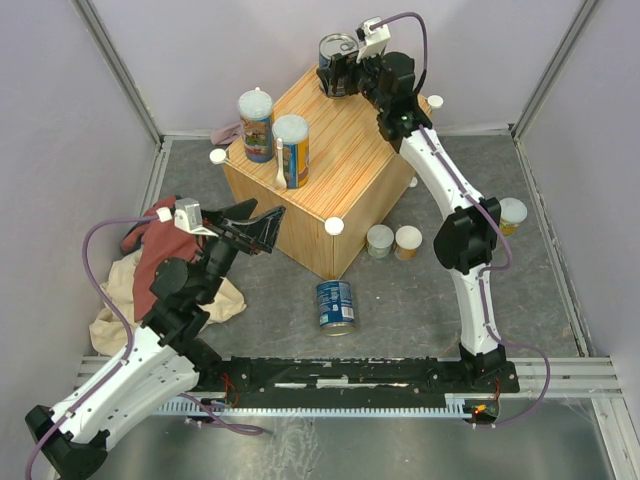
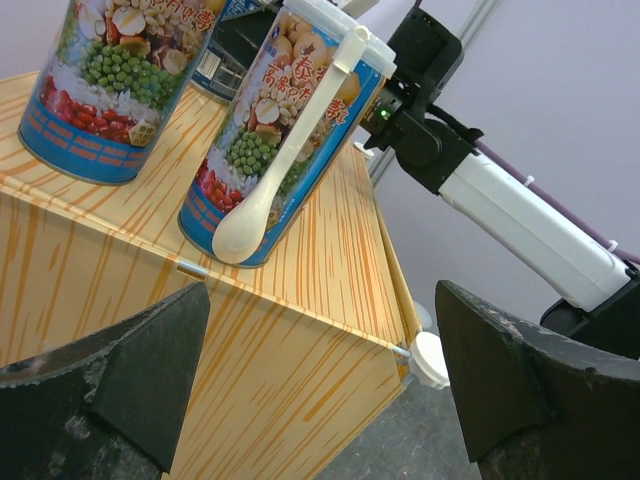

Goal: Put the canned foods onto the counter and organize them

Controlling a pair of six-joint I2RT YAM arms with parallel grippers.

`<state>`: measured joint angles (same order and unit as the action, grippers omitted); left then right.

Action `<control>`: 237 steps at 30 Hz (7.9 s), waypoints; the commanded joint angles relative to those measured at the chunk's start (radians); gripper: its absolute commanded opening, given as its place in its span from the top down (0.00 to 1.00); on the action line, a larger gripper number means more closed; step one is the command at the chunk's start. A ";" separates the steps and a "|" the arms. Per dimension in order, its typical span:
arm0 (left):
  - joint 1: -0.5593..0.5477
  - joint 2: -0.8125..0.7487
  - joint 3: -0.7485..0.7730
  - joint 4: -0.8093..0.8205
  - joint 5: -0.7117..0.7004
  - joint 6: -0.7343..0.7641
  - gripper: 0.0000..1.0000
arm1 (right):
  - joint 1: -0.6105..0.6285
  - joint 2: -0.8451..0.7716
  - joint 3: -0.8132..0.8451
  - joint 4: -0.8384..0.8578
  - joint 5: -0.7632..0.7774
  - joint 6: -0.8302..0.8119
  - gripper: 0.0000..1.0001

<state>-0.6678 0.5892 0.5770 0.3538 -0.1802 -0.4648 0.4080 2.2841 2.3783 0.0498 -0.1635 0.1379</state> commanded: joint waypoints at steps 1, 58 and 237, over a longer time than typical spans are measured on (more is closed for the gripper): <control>0.002 0.005 0.044 0.002 -0.001 -0.038 0.01 | 0.005 -0.090 -0.009 -0.044 0.008 -0.003 0.00; 0.002 0.021 0.032 -0.032 -0.011 -0.052 0.01 | 0.006 -0.250 -0.119 -0.074 0.030 -0.001 0.00; -0.006 -0.061 0.118 -0.163 -0.033 -0.007 0.01 | 0.097 -0.647 -0.405 -0.183 0.217 0.000 0.00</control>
<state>-0.6697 0.5400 0.6460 0.1852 -0.2081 -0.5114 0.5064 1.7298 2.0686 -0.2028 0.0238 0.1444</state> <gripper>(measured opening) 0.994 0.997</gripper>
